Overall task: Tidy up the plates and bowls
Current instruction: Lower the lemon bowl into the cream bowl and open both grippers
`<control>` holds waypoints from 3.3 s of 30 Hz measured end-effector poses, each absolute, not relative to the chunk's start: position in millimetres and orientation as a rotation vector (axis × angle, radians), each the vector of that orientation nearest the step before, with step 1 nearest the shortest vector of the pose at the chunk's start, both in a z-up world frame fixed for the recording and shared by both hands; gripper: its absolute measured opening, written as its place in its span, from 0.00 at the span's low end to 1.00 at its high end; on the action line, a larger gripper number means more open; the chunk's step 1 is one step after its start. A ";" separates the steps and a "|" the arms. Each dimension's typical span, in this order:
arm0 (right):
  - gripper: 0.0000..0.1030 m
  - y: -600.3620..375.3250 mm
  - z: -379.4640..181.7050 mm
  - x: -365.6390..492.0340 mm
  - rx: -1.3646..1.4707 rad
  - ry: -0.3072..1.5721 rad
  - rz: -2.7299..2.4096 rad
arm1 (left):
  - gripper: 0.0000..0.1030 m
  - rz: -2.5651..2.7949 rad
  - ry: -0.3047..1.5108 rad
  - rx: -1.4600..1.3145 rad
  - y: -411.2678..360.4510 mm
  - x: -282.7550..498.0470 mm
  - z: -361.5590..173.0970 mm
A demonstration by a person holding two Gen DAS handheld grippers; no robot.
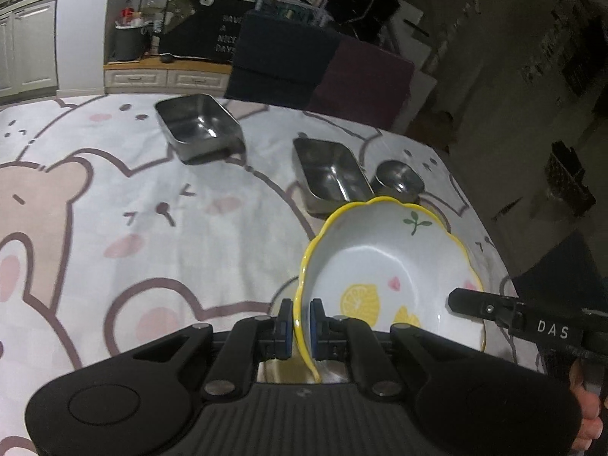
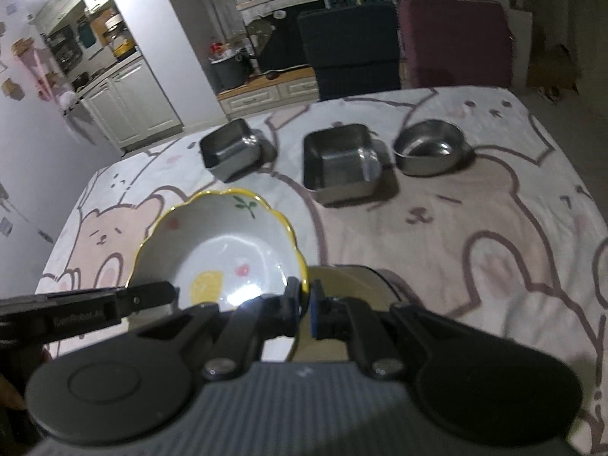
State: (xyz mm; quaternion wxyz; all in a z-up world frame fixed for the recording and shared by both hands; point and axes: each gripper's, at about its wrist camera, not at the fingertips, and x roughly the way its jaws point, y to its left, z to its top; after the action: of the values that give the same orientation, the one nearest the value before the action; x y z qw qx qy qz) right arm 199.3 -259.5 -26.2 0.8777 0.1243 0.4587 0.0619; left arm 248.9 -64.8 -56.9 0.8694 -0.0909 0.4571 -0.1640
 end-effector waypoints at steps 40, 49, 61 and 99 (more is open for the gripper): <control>0.07 -275.4 -78.4 203.1 0.281 1.136 0.058 | 0.09 -0.370 1.111 -0.145 -89.8 256.4 -116.2; 0.07 -272.5 -86.5 210.0 0.275 1.169 0.050 | 0.09 -0.371 1.131 -0.141 -88.8 259.1 -124.8; 0.08 -269.7 -90.9 214.4 0.275 1.188 0.036 | 0.09 -0.388 1.117 -0.080 -96.0 258.0 -124.9; 0.17 -258.3 -94.8 222.1 0.176 1.251 0.035 | 0.11 -0.419 1.119 0.034 -107.2 251.9 -123.6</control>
State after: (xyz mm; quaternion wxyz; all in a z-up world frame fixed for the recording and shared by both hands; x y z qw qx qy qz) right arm 222.1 -258.3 -94.8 0.8068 0.0820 0.5848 0.0166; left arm 251.9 -107.2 -123.6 0.8268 0.0158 0.5266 -0.1972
